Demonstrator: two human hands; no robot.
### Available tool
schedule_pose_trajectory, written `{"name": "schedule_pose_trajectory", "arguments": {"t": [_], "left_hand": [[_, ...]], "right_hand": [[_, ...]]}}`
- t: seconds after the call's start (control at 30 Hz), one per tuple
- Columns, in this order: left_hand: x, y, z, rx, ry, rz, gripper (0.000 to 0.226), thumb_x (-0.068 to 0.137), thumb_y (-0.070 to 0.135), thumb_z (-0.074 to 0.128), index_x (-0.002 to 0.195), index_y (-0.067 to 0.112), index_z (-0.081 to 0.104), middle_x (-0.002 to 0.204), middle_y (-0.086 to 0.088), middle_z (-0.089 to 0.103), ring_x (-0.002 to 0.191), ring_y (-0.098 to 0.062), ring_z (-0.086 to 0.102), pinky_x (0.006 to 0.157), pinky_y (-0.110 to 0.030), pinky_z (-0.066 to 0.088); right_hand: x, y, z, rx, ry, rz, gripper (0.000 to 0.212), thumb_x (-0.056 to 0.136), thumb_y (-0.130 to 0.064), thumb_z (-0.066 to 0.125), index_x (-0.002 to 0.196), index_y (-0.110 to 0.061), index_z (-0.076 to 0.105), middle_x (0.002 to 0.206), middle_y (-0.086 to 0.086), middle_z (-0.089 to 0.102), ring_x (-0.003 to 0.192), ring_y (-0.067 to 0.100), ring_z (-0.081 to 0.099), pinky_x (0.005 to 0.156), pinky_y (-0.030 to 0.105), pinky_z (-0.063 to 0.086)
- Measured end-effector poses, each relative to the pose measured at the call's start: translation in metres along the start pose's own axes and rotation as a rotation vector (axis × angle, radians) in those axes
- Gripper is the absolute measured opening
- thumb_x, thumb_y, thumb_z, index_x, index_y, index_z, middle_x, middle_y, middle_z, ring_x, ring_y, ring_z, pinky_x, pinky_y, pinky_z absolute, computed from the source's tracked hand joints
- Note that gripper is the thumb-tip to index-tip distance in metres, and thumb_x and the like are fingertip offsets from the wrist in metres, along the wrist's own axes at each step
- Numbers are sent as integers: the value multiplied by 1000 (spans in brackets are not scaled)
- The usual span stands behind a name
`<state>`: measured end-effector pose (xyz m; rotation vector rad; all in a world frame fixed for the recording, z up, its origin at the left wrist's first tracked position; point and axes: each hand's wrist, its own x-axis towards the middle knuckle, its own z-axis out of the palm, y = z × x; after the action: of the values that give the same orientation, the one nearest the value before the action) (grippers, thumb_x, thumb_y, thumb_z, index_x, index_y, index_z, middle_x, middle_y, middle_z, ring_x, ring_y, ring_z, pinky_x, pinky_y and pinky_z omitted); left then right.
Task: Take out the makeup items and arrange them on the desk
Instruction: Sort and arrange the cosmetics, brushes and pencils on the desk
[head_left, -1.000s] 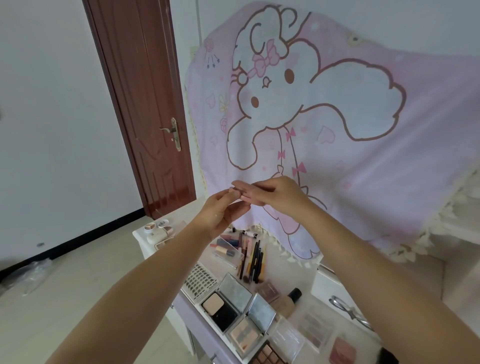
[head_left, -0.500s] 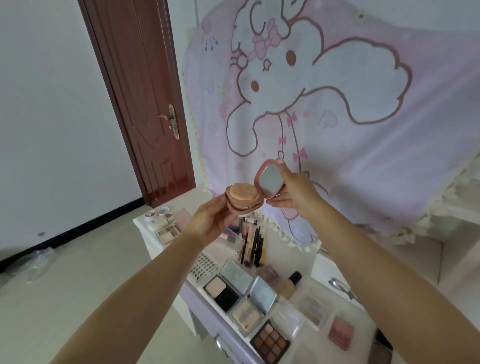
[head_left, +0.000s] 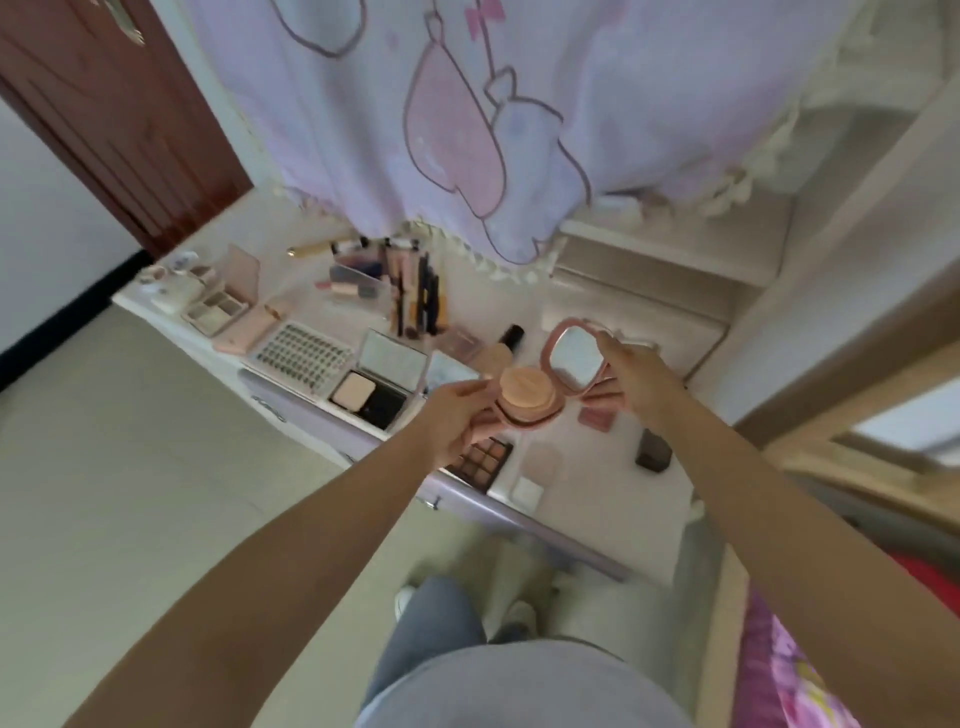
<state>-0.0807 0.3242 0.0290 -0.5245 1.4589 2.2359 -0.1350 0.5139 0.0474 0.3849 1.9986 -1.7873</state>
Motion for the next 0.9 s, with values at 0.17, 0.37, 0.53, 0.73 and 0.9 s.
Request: {"name": "schedule_pose_trajectory", "arguments": {"t": [0.17, 0.37, 0.53, 0.73, 0.9], "left_hand": [[9, -51, 29, 80, 31, -97, 29, 90, -5, 46, 117, -15, 47, 79, -11, 63, 54, -8, 66, 63, -22, 57], [4, -87, 31, 243, 50, -306, 21, 86, -4, 54, 106, 0, 47, 88, -18, 61, 54, -14, 65, 60, -24, 57], [1, -109, 34, 547, 116, -240, 22, 84, 4, 61, 95, 6, 42, 99, -24, 60, 83, -34, 67, 65, -34, 57], [2, -121, 46, 785, 54, -207, 28, 85, 10, 60, 79, 14, 33, 97, -25, 57, 81, -34, 62, 82, -50, 53], [4, -125, 47, 840, 37, -180, 30, 86, 13, 59, 75, 18, 31, 91, -15, 56, 53, -17, 56, 69, -37, 55]], "right_hand": [[-7, 48, -35, -76, 83, 132, 34, 93, -38, 43, 95, -6, 54, 75, 12, 61, 63, 22, 62, 54, 27, 56], [-7, 83, -38, -119, 76, 270, 36, 94, -37, 42, 106, -5, 52, 97, 17, 56, 65, 22, 60, 47, 25, 55], [-5, 96, -34, -193, 78, 246, 44, 95, -31, 43, 113, 8, 52, 101, 32, 52, 79, 31, 59, 68, 37, 56], [-13, 93, -35, -334, 87, 151, 49, 94, -31, 43, 107, 15, 52, 83, 17, 49, 97, 44, 57, 97, 56, 40], [-14, 92, -36, -320, 98, 151, 38, 94, -29, 43, 104, 4, 59, 81, 13, 54, 75, 28, 62, 74, 39, 55]]}}
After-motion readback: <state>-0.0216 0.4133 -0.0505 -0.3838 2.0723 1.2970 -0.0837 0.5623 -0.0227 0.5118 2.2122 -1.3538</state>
